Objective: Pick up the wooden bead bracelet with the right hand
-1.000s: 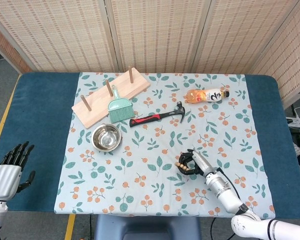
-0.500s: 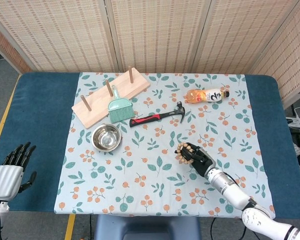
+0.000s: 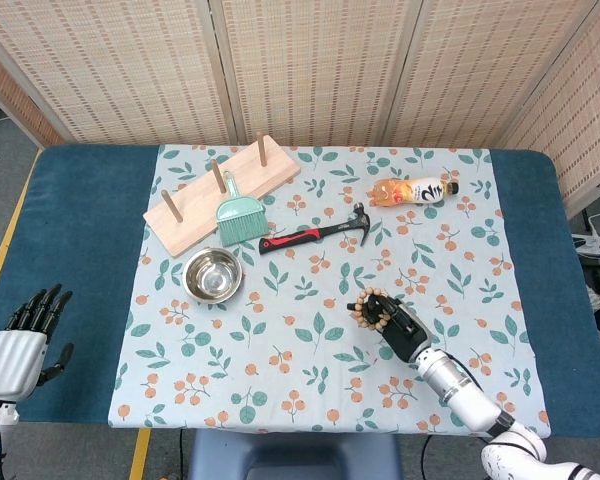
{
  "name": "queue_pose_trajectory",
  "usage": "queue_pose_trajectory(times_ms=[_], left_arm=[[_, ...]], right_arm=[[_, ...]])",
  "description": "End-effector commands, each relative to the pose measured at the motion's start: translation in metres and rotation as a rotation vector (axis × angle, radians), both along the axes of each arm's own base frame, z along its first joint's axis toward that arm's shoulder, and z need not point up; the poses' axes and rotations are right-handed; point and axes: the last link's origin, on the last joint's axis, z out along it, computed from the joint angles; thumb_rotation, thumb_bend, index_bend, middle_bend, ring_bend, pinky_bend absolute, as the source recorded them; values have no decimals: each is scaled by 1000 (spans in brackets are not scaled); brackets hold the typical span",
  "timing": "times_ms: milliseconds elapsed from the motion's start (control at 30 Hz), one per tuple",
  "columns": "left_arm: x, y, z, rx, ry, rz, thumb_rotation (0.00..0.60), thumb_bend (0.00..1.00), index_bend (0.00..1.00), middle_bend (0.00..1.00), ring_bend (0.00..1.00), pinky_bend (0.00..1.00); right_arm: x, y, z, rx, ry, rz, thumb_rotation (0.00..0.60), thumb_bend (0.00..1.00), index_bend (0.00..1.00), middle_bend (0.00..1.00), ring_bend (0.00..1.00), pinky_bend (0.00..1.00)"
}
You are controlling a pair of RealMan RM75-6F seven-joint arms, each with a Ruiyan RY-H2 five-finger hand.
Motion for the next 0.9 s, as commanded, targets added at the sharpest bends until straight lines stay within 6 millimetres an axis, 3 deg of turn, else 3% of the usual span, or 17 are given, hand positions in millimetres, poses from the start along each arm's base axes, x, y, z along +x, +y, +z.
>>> queue_pose_trajectory(times_ms=[33,133,200,533,633,767,900], left_arm=[[0,0,0,0,0,0,600,438,14,0,0,173],[0,0,0,-2,-1,1,600,439,14,0,0,173],[-1,0,0,-2,-2,1,600,439,15,0,0,173],[-1,0,2,0,-2,5,600,437,18,0,0,173],[-2,0,2,0,-2,6,600,438,18,0,0,173],[-2,0,2,2,-1,8,600,438,18,0,0,173],[-1,0,2,1,0,7,600,438,18,0,0,173]], right_arm=[[-8,1,-3,-14,69,138,225,521,354,552,246,110],[-7,3,-6,-13,111,212,166,351,290,526,222,110],[-7,4,-7,-18,137,247,139,313,296,526,222,110],[-7,8,-15,22,111,270,119,286,385,526,222,111],[-8,7,-17,20,105,279,117,352,416,526,221,112],[-8,8,-19,15,116,310,115,517,442,526,221,112],[-10,8,-20,6,118,313,132,583,463,526,222,112]])
